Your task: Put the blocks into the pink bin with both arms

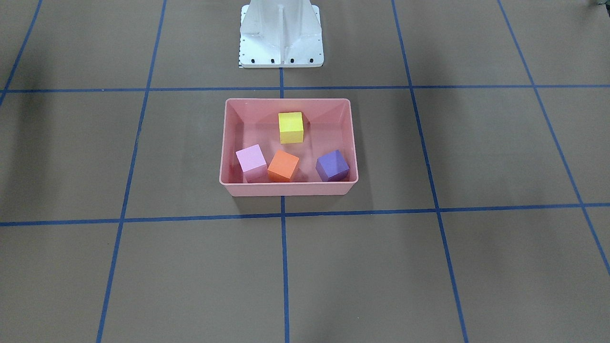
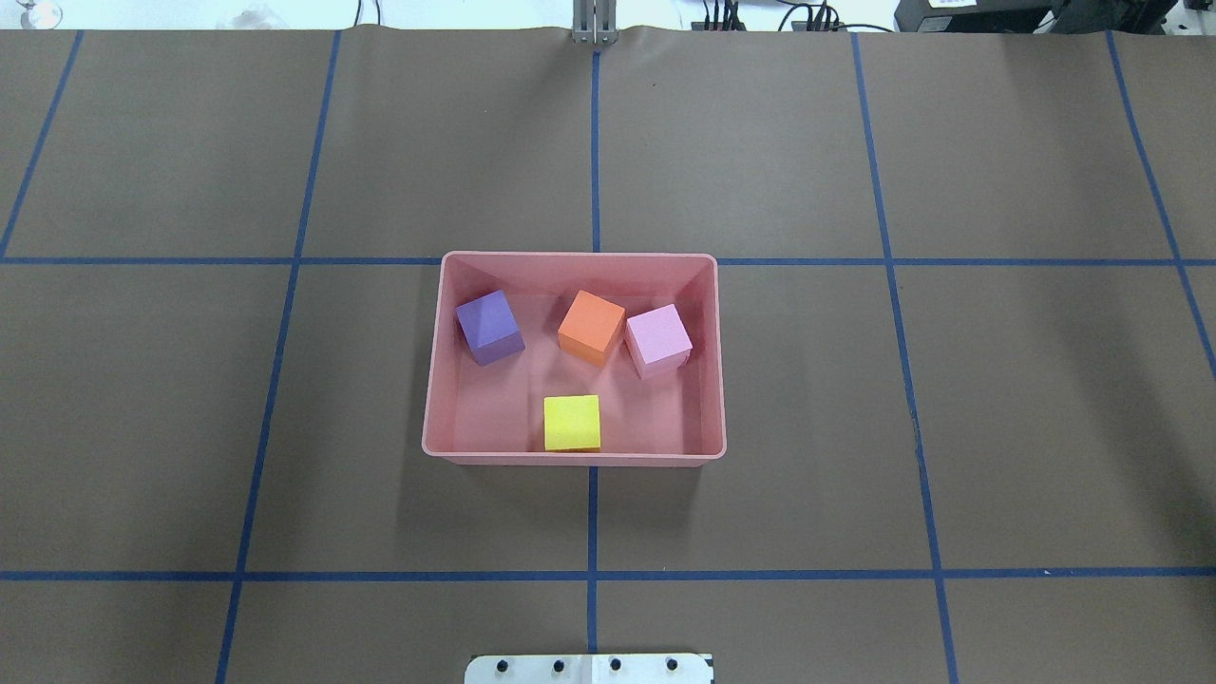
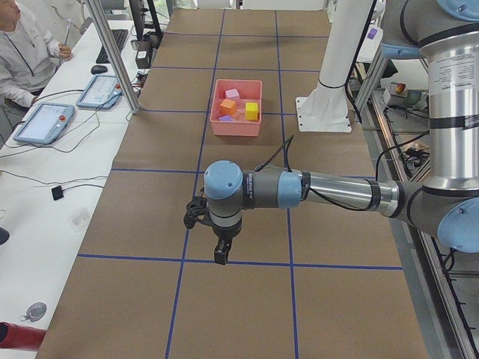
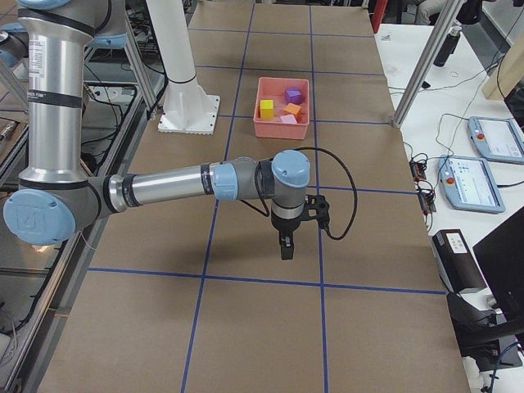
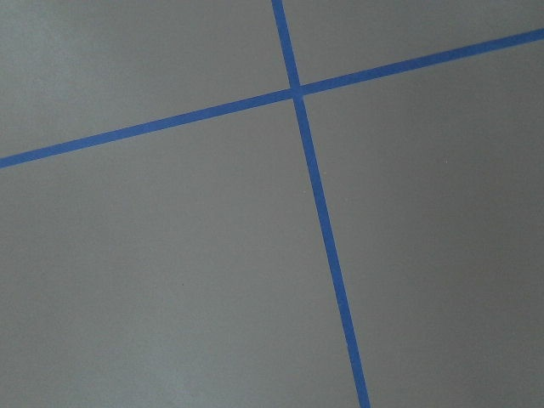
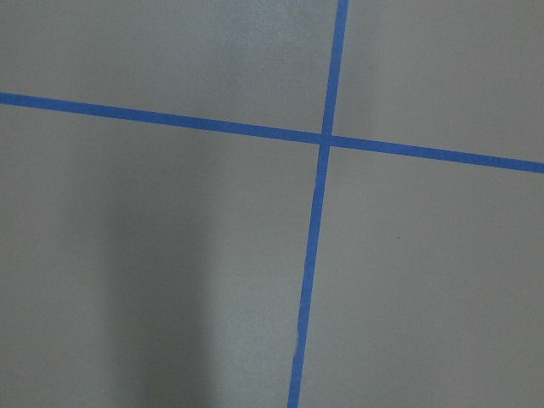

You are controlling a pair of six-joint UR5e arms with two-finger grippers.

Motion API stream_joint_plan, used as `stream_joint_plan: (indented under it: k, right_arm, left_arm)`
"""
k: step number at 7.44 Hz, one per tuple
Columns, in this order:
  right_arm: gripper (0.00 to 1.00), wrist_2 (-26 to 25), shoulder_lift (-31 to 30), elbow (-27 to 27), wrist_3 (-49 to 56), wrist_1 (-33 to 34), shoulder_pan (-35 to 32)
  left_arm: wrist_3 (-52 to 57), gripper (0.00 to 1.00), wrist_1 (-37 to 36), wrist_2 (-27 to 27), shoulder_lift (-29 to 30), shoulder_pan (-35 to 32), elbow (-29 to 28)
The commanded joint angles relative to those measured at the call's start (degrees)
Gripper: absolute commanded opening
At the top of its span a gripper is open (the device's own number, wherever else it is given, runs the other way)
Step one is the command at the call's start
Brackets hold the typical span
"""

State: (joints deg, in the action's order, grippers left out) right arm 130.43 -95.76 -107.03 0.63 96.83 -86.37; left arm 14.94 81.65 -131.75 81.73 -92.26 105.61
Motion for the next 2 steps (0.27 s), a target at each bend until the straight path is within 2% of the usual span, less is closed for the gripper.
stream_joint_plan:
  k: [1,2]
  right_arm:
    - [1.0,0.0,0.05,0.24,-0.01,0.02,0.06]
    - [1.0,0.09,0.14,0.24,0.07,-0.06,0.06]
  left_arm:
    - [0.09,1.0,0.0,0.0,-0.08,0.06,-0.06]
    - [0.18,1.0,0.0,0.0,-0.08,0.15,-0.15]
